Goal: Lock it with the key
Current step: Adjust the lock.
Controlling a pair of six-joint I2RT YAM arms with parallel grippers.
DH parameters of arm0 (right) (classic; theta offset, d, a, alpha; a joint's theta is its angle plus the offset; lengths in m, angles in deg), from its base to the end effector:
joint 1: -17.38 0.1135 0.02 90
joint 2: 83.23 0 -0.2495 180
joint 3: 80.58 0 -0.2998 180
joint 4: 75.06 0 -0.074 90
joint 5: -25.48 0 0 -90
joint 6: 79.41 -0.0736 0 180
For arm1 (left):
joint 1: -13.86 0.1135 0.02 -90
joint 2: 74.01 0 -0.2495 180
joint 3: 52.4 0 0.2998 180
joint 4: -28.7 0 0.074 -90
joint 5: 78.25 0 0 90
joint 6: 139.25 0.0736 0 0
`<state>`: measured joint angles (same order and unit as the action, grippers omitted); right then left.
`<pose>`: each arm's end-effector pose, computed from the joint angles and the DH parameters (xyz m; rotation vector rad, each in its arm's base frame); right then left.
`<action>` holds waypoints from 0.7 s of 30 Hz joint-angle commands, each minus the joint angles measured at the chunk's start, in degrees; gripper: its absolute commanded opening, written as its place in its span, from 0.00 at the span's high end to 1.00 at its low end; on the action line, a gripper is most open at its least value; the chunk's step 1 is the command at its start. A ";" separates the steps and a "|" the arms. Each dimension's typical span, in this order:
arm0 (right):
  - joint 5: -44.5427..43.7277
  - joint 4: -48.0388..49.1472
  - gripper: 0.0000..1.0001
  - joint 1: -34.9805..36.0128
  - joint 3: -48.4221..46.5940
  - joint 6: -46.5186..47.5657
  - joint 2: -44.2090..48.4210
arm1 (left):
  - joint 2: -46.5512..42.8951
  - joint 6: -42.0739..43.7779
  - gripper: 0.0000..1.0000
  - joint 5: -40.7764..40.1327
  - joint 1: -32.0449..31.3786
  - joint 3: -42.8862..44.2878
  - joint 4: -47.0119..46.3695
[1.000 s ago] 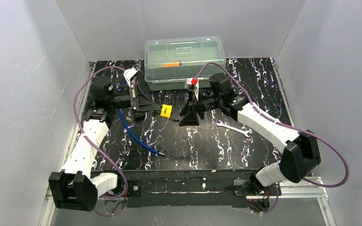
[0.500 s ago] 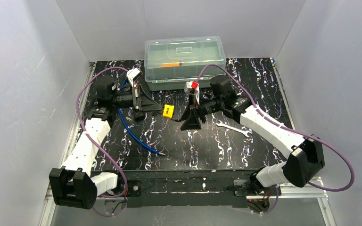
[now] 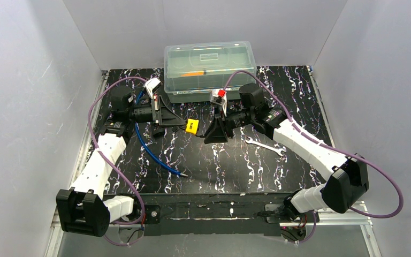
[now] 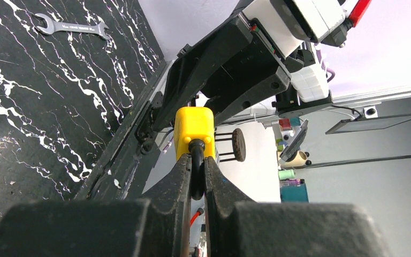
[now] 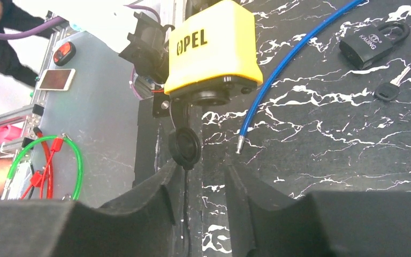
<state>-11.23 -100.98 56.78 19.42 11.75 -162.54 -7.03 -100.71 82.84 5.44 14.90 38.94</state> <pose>0.2564 0.2869 0.3120 -1.2746 1.6354 1.3471 0.3050 -0.1155 0.3279 0.3283 1.9703 -1.7785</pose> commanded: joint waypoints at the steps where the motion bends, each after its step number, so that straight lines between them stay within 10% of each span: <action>1: -0.08 2.89 0.61 -0.04 -2.82 -0.73 0.69 | -0.93 -0.34 1.00 1.42 -0.59 0.29 -2.02; 21: 1.93 4.35 0.74 -0.09 -4.76 -2.91 -0.55 | 0.48 2.70 1.00 0.92 -4.32 0.13 -0.97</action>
<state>-10.80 -99.96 56.71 18.11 9.40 -162.93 -6.59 -99.69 82.67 2.59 14.22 38.71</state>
